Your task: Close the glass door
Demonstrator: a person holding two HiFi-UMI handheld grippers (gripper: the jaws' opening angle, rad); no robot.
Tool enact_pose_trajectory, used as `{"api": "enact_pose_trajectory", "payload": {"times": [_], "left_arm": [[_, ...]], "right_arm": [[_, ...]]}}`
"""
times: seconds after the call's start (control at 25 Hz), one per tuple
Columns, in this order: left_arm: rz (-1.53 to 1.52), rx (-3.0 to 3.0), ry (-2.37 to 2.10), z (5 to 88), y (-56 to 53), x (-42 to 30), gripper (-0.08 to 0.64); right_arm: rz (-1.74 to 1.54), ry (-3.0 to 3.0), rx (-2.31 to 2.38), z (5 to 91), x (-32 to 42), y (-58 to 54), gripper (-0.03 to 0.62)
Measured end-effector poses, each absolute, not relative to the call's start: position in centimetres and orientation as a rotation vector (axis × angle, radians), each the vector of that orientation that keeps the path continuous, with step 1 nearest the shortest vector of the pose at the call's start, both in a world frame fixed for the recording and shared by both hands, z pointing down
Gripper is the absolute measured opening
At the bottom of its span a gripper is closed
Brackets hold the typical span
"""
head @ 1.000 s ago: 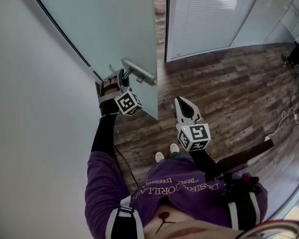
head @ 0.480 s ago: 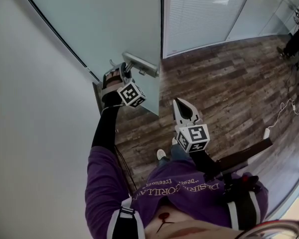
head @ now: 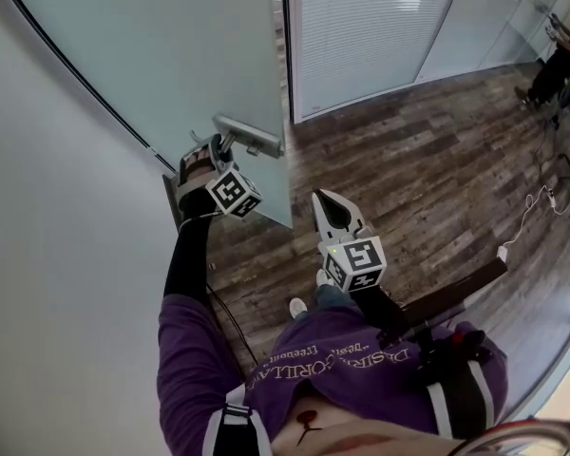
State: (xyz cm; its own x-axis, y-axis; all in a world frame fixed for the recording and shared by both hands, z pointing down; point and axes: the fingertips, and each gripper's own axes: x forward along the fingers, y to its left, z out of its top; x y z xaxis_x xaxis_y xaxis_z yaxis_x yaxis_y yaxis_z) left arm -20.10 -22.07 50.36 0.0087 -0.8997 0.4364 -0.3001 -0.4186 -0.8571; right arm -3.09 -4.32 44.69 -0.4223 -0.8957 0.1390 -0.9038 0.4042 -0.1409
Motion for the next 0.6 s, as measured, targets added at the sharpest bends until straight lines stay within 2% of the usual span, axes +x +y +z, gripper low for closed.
{"api": "enact_pose_trajectory", "payload": {"times": [0.6], "left_arm": [[-1.455,-1.718,1.308,50.2,-20.5,-19.0,0.143]], "right_arm": [[0.252,-2.692,1.559,44.9,-3.5,-3.9,-0.003]]}}
